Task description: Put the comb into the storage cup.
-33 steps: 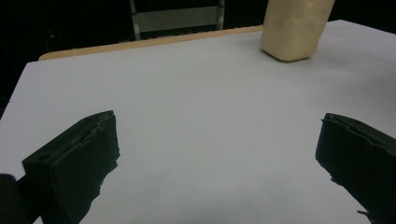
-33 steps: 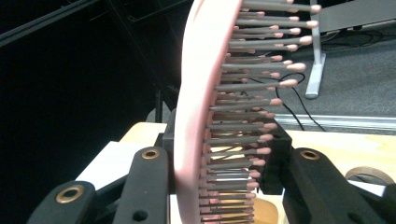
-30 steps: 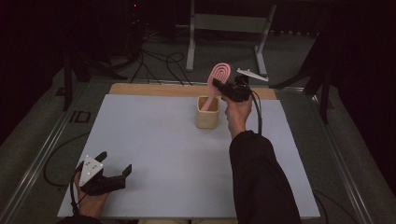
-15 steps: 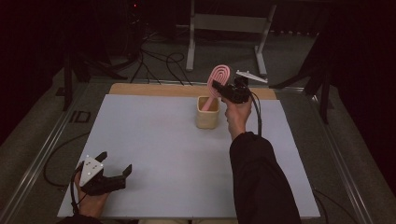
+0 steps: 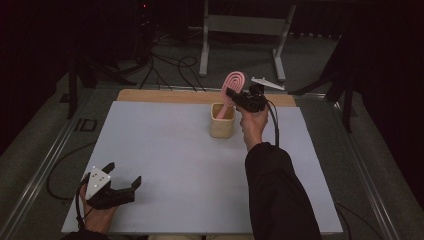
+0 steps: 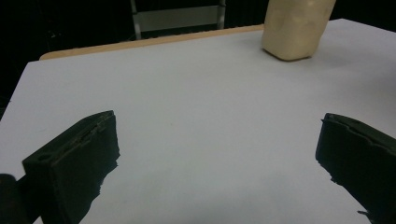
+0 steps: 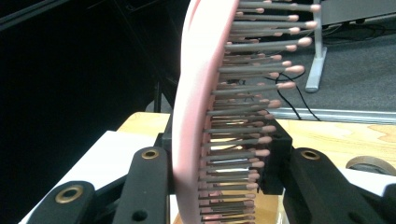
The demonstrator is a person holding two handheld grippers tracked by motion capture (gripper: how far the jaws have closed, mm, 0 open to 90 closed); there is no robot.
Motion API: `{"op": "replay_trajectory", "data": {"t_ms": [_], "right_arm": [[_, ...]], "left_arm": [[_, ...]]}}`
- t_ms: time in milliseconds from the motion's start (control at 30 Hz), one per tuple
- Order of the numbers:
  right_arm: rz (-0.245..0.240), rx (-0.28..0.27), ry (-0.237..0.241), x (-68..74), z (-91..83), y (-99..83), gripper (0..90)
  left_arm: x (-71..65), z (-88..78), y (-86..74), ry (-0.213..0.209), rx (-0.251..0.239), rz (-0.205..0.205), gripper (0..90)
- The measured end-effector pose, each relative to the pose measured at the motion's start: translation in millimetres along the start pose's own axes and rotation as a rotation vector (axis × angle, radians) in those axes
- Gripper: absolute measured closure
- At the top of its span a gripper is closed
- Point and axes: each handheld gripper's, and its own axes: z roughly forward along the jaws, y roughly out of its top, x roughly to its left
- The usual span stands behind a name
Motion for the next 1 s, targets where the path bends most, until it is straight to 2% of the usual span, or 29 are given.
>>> {"op": "replay_trajectory", "data": {"t_ms": [1000], "right_arm": [[-0.014, 0.025, -0.003, 0.4, 6.5, -8.7, 63.1]], "left_arm": [[-0.8, 1.5, -0.3, -0.001, 0.001, -0.002, 0.2]]}}
